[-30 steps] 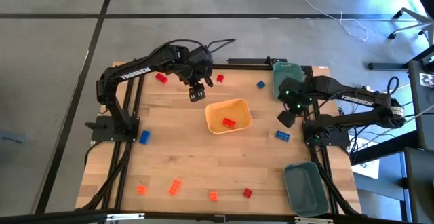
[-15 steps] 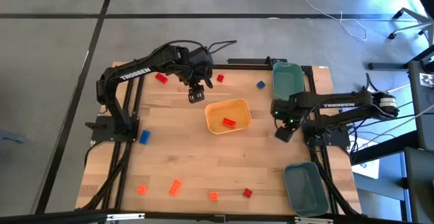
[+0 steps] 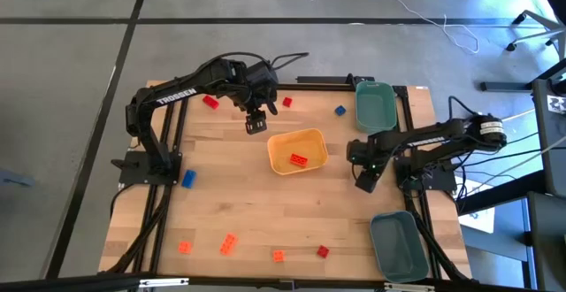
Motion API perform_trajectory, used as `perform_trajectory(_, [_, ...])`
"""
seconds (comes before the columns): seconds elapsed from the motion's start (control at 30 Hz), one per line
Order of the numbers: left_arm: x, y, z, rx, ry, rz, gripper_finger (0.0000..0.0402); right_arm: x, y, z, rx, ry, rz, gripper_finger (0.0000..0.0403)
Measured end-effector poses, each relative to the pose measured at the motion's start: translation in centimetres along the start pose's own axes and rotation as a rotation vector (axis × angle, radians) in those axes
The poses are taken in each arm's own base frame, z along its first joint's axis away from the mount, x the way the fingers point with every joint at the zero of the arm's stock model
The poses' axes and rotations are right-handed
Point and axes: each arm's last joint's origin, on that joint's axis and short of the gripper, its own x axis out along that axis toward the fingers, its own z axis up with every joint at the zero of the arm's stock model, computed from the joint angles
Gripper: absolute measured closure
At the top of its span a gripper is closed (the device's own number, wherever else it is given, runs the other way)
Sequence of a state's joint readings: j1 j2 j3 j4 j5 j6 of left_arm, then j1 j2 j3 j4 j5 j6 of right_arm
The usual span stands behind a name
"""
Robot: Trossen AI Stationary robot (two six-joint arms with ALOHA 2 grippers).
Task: Sort & place blocks by color
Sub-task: Put the blue game piece into the green bin
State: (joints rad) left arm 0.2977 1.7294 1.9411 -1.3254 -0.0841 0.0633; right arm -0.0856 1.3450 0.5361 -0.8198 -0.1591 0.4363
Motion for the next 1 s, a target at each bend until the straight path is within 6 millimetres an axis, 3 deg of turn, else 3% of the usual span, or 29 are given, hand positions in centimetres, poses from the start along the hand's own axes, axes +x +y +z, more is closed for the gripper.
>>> perform_trajectory(0.17, [0.0, 0.0, 0.0, 0.0, 0.0, 0.0, 0.0185, 0.3, 0.0, 0.2, 0.013, 0.019, -0.014, 0.0192])
perform_trajectory(0.33, [0.0, 0.0, 0.0, 0.0, 0.0, 0.0, 0.0185, -0.4, 0.4, 0.8, 0.013, -0.011, -0.023, 0.0264])
perform_trajectory(0.6, [0.0, 0.0, -0.2, 0.002, 0.018, -0.001, 0.0185, -2.1, 1.2, 2.4, 0.02, -0.112, -0.005, 0.0263])
perform_trajectory(0.77, [-0.5, -0.2, -0.4, 0.007, 0.015, -0.004, 0.0185, -4.6, 1.4, 3.6, 0.044, -0.132, 0.006, 0.0263])
perform_trajectory(1.0, [-1.8, -0.3, -0.8, 0.009, -0.018, -0.005, 0.0185, -10.7, -0.1, 5.0, 0.147, -0.158, -0.115, 0.0263])
